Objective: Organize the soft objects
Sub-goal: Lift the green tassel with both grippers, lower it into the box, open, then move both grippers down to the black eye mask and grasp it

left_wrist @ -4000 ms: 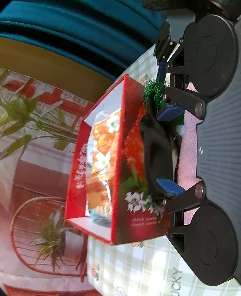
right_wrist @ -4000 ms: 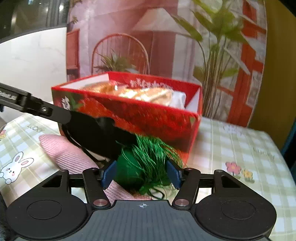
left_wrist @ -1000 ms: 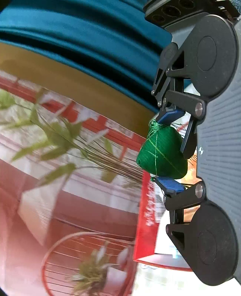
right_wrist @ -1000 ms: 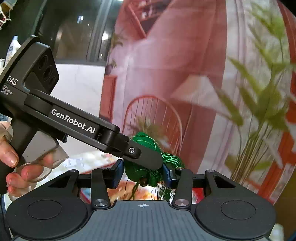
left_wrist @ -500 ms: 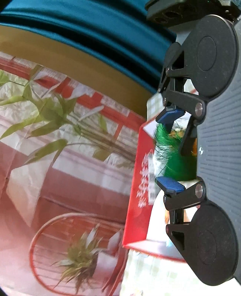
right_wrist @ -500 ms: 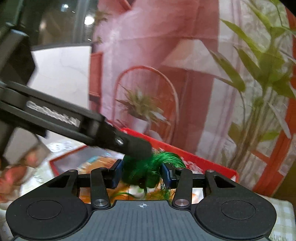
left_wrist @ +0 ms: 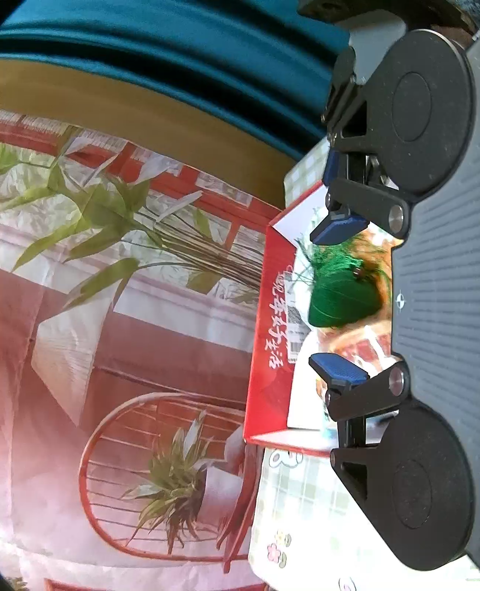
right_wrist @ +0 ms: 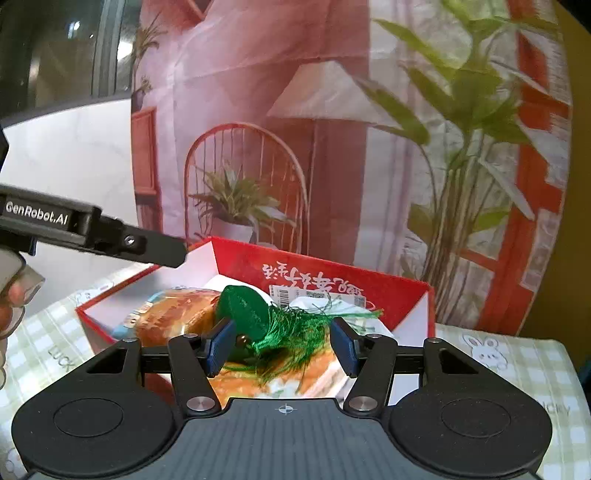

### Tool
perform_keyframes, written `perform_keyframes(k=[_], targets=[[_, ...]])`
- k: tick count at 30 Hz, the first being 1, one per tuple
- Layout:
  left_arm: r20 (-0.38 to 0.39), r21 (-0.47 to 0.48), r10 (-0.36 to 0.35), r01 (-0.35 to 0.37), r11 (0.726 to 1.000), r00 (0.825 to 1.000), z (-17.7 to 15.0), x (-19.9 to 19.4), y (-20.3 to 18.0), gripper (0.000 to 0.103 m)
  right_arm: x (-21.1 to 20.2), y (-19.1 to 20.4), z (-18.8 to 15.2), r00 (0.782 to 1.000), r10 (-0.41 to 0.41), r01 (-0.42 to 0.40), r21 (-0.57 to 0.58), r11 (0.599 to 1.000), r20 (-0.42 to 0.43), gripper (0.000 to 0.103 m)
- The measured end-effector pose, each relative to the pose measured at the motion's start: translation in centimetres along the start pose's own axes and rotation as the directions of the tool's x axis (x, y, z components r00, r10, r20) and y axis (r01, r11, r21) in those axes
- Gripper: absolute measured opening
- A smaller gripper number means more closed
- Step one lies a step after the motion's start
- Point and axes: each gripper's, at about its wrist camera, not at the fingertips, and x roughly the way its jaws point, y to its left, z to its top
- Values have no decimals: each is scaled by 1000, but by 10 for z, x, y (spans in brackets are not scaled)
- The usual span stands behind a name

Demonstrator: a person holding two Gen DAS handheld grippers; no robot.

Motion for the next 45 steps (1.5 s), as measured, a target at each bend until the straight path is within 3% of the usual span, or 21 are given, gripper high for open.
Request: perform_keyframes(k=[4, 9, 13, 20, 27, 34, 36, 45], targets=[[-3, 21, 21, -21, 1000, 1000, -11, -19, 1, 73, -22, 2, -11, 999, -32, 30, 59, 998, 26, 71], [-1, 41, 81, -81, 996, 997, -31, -39, 0, 77, -46, 7, -29, 998, -58, 54, 111, 992, 33, 83], [-18, -4, 65, -65, 998, 998, -50, -46, 5, 77, -63, 8, -48, 996, -64, 55, 152, 987, 56, 80], [-84, -64, 77, -83, 995, 993, -81, -36, 12, 77, -59, 8, -91, 992, -107, 117, 183, 976, -64, 76], [-161, -95, 58, -74, 993, 985, -107, -22, 20, 74, -39, 14, -127, 976, -111, 144, 174, 974, -187, 64], [-183, -96, 79, -98, 991, 980, -117, -17, 26, 69, -21, 34, -144, 958, -109, 129, 61, 990, -266, 60], [-193, -99, 77, -97, 990, 978, -120, -16, 27, 65, -18, 37, -145, 956, -122, 135, 30, 990, -268, 61], [-198, -117, 149, -174, 978, 969, -124, -13, 36, 65, -18, 38, -146, 959, -122, 133, 28, 991, -256, 63]])
